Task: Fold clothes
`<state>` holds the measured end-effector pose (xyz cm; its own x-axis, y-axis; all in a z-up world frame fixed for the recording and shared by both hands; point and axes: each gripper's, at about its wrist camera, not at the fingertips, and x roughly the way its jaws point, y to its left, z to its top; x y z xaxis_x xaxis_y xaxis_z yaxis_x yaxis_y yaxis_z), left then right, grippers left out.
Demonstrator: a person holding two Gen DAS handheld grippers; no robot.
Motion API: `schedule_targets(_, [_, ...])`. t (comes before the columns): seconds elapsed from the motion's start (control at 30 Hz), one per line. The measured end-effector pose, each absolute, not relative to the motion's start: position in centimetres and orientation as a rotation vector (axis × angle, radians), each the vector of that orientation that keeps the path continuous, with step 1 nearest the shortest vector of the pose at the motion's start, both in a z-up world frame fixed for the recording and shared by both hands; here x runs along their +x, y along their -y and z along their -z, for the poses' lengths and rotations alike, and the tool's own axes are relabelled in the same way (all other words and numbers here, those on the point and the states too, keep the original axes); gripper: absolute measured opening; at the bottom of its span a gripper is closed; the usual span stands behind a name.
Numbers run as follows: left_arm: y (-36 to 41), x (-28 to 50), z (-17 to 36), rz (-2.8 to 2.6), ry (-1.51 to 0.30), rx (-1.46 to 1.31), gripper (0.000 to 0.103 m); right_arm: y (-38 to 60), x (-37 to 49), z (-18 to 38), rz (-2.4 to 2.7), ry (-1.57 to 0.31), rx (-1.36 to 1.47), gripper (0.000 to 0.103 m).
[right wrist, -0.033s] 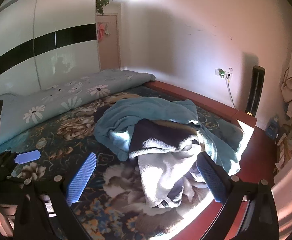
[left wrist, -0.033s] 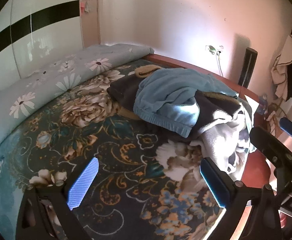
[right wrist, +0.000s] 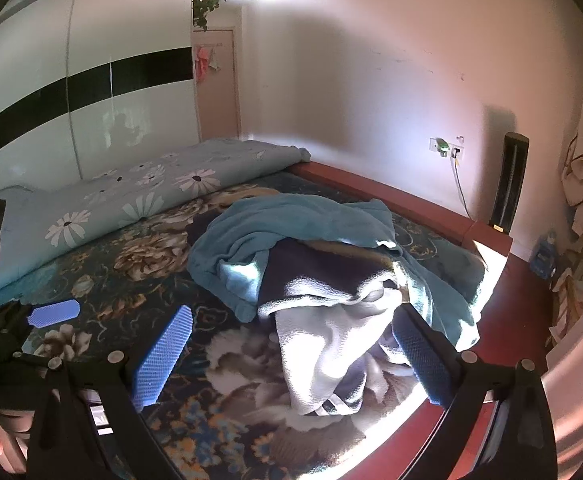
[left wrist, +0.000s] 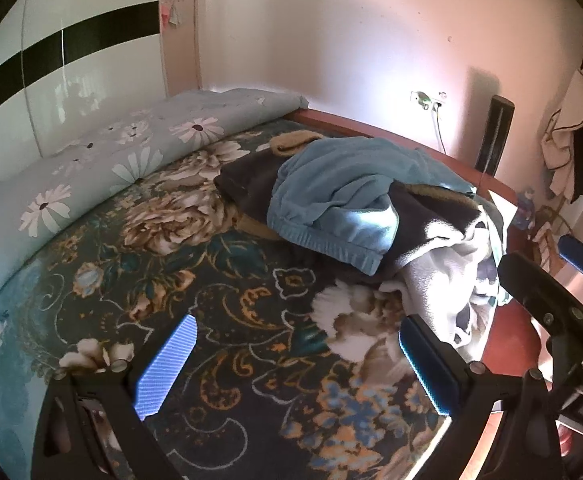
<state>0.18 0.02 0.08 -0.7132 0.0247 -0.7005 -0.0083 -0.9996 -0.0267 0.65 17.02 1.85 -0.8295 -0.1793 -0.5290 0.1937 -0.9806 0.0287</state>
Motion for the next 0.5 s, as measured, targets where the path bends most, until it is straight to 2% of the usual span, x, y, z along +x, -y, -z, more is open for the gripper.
schedule_targets(0.33, [-0.2, 1.4, -0.6, -2.903, 0.076, -1.091, 0.103, -17.1, 1.6, -2.2, 2.807, 0.038, 0.737, 0.101])
schedule_targets(0.5, [-0.9, 2.0, -1.0, -2.931, 0.003, -1.07, 0.103, -16.6, 1.6, -2.2, 2.776, 0.035, 0.742, 0.101])
